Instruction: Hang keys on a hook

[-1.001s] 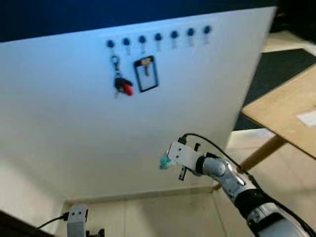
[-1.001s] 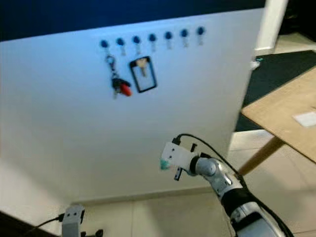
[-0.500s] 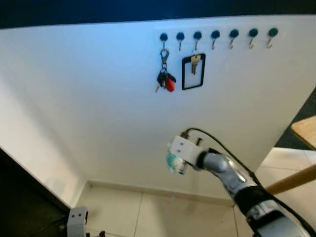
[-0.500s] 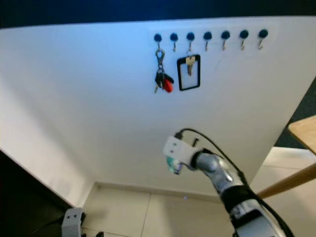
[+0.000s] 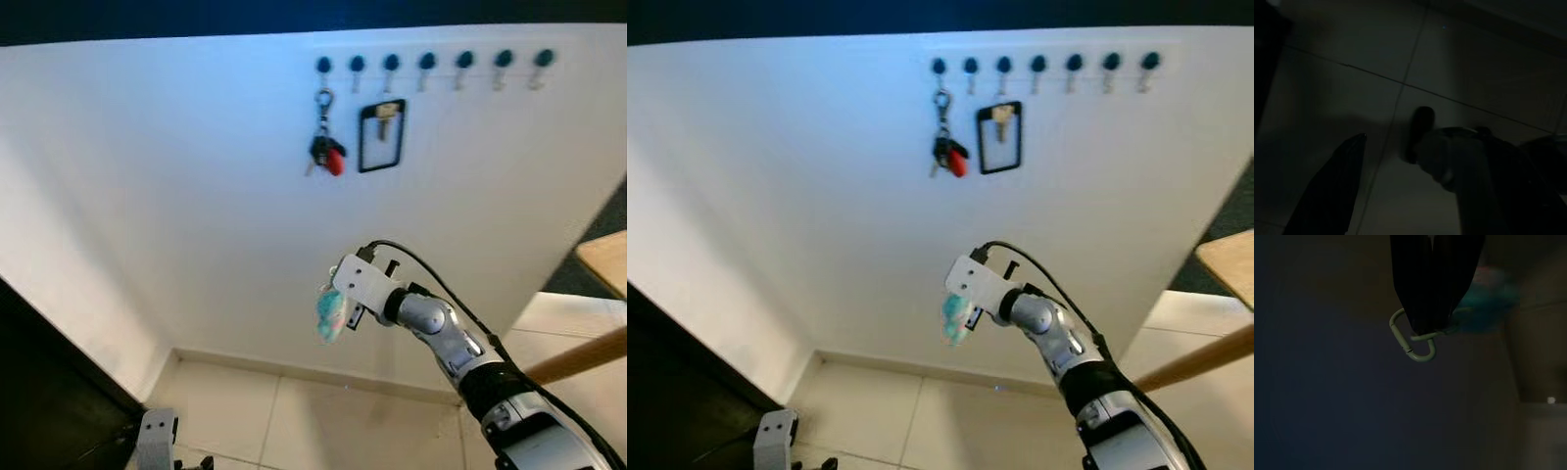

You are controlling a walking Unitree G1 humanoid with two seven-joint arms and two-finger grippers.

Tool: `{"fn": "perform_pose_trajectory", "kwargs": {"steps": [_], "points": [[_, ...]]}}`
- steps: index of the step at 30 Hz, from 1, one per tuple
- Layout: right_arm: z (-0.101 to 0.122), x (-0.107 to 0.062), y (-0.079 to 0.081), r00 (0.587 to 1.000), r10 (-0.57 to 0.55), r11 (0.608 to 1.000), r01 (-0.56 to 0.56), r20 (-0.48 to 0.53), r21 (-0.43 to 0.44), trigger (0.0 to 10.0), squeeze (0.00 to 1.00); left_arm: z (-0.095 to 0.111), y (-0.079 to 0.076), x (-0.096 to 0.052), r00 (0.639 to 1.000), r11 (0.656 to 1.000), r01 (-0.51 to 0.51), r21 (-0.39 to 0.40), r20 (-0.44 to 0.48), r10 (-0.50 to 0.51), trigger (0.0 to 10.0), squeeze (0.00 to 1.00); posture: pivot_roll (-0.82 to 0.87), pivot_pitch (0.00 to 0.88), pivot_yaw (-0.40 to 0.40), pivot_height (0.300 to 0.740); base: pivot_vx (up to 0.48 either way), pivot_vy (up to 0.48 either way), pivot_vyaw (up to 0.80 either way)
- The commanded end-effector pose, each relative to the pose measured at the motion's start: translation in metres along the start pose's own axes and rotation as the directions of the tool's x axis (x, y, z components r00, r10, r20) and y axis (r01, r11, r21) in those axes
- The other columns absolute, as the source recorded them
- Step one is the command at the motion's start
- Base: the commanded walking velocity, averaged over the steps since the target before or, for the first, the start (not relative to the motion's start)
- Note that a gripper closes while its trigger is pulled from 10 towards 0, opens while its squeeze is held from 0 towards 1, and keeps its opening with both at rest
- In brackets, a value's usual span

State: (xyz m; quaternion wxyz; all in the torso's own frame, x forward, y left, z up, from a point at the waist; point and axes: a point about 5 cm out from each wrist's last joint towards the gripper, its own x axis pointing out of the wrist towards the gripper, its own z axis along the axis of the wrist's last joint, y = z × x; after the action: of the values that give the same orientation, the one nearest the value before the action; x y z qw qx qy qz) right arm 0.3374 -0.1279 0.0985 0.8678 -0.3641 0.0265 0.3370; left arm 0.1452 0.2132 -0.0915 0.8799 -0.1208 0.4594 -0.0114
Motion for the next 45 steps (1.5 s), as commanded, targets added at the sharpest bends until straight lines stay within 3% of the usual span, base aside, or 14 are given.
{"fn": "perform_pose_trajectory", "kwargs": {"steps": [1, 8, 16, 20, 33, 38, 45], "points": [[0.007, 0.001, -0.002, 0.999, -0.021, 1.0, 0.02, 0.034, 0.012, 10.0, 0.0, -0.001, 0.002, -0.001, 1.0, 1.0, -0.01, 0.007, -0.009, 0.011, 10.0, 0.0, -0.13, 0.04, 0.089, 0.74, 0.0, 0.0, 0.0], [0.015, 0.003, -0.006, 0.998, -0.031, 1.0, 0.031, 0.059, 0.004, 10.0, 0.0, -0.001, 0.001, 0.0, 1.0, 1.0, -0.006, 0.011, -0.01, 0.007, 10.0, 0.0, -0.13, 0.028, 0.087, 0.74, 0.0, 0.0, 0.0], [0.034, 0.005, -0.021, 0.982, -0.111, 0.993, 0.104, 0.15, 0.049, 10.0, 0.0, 0.001, -0.002, 0.001, 0.999, 0.999, 0.031, 0.006, -0.007, -0.031, 10.0, 0.0, -0.13, 0.025, 0.083, 0.74, 0.0, -0.199, 0.0], [0.049, 0.002, -0.037, 0.956, -0.198, 0.978, 0.179, 0.218, 0.104, 10.0, 0.0, 0.002, -0.004, 0.002, 1.0, 1.0, 0.013, -0.011, 0.006, -0.013, 10.0, 0.0, -0.13, 0.025, 0.085, 0.74, 0.0, -0.293, 0.0], [0.079, -0.008, -0.049, 0.885, -0.272, 0.944, 0.171, 0.377, 0.281, 10.0, 0.0, 0.0, -0.005, 0.001, 0.999, 0.999, 0.032, -0.006, 0.009, -0.031, 10.0, 0.0, -0.13, 0.039, 0.089, 0.74, 0.0, 0.0, 0.0], [0.084, -0.011, -0.057, 0.868, -0.322, 0.931, 0.216, 0.379, 0.295, 10.0, 0.0, -0.001, -0.005, 0.001, 0.999, 0.999, 0.035, -0.004, 0.011, -0.035, 10.0, 0.0, -0.13, 0.043, 0.089, 0.74, 0.0, 0.0, 0.0], [0.094, -0.017, -0.08, 0.821, -0.453, 0.887, 0.374, 0.348, 0.272, 10.0, 0.0, -0.003, -0.008, 0.001, 0.999, 0.999, 0.048, 0.007, 0.002, -0.048, 10.0, 0.0, -0.14, 0.048, 0.09, 0.74, 0.0, 0.0, 0.0]]}}
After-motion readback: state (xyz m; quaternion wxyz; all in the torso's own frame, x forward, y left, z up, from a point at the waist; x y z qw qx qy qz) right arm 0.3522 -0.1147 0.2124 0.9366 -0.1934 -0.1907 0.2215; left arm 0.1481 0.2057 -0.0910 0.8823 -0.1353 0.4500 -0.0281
